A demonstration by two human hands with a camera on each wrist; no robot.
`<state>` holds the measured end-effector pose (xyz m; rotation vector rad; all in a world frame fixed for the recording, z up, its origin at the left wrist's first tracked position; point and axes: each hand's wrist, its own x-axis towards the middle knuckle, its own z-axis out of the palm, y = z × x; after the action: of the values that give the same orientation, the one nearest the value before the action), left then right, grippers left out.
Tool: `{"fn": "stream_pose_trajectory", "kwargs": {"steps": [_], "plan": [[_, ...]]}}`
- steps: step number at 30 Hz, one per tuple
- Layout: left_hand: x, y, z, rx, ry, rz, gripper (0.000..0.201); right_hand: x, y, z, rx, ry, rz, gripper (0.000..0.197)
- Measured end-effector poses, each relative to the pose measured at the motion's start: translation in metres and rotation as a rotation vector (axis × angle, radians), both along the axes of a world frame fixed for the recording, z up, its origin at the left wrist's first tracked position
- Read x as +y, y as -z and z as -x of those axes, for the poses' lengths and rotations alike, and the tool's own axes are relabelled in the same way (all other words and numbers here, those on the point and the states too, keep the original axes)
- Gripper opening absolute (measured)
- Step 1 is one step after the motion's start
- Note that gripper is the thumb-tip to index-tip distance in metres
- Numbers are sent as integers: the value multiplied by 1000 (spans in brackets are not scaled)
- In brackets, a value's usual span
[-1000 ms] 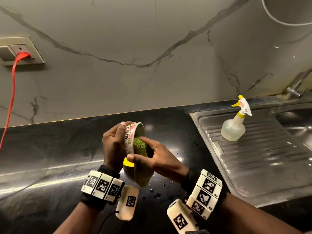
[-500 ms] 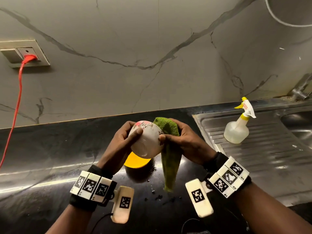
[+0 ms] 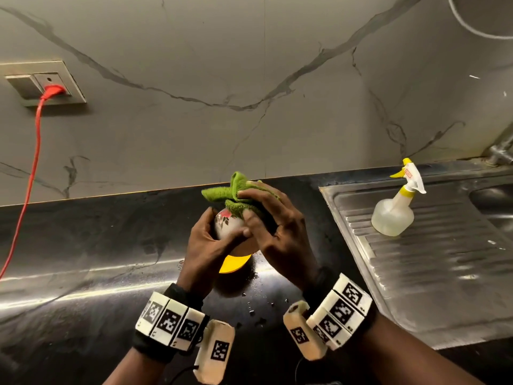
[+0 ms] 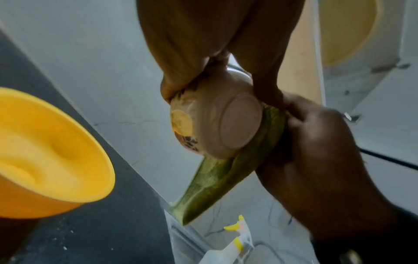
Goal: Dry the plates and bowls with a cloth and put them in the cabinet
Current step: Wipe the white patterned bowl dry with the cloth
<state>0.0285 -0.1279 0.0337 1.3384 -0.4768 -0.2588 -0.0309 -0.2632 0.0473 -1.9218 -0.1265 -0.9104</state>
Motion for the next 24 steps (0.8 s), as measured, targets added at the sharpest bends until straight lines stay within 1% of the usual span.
{"fn": "stream_pose_trajectory", "kwargs": {"steps": [2,4,6,9,10,11,12,13,14,16,17,19,20,21,22,23,24], "plan": [[0,-3,5,-22,24,5,80,-5,-4,-8,35,-35,-66,24],[0,-8,3,-28,-18,49,77,-10,-3,-14,76,-103,-205,24],[0,-13,-1,5,-63,114,73,-11,4,-16,153,-171,-439,29],[-3,-11,-2,53,-87,175,72,-7,10,-14,300,-370,-937,38],[-3,-10,0,45,-87,170,72,-6,10,-13,330,-414,-1038,44],[-3,-8,2,27,-77,138,71,-7,11,-13,345,-425,-1097,48],[-1,-6,3,1,-56,80,71,-9,11,-13,341,-411,-1115,48],[1,-5,3,-39,-28,-6,72,-12,11,-14,319,-378,-1079,43],[3,-5,2,-103,5,-113,70,-15,11,-15,282,-314,-969,34],[3,-7,-3,-274,59,-331,63,-20,8,-15,178,-186,-593,19],[2,-10,-5,-341,72,-390,61,-21,8,-15,128,-152,-400,16],[-1,-16,-5,-396,79,-388,57,-15,5,-14,25,-93,-99,17],[-2,-18,-4,-405,77,-363,54,-12,2,-13,-26,-54,2,19],[-3,-21,-2,-409,74,-336,50,-9,1,-13,-66,-23,57,20],[-4,-23,-1,-400,77,-305,48,-8,2,-13,-95,-3,67,19],[-3,-25,0,-370,89,-264,48,-8,3,-14,-111,14,38,17],[-3,-25,0,-315,109,-216,50,-9,5,-17,-108,36,-40,16]]}}
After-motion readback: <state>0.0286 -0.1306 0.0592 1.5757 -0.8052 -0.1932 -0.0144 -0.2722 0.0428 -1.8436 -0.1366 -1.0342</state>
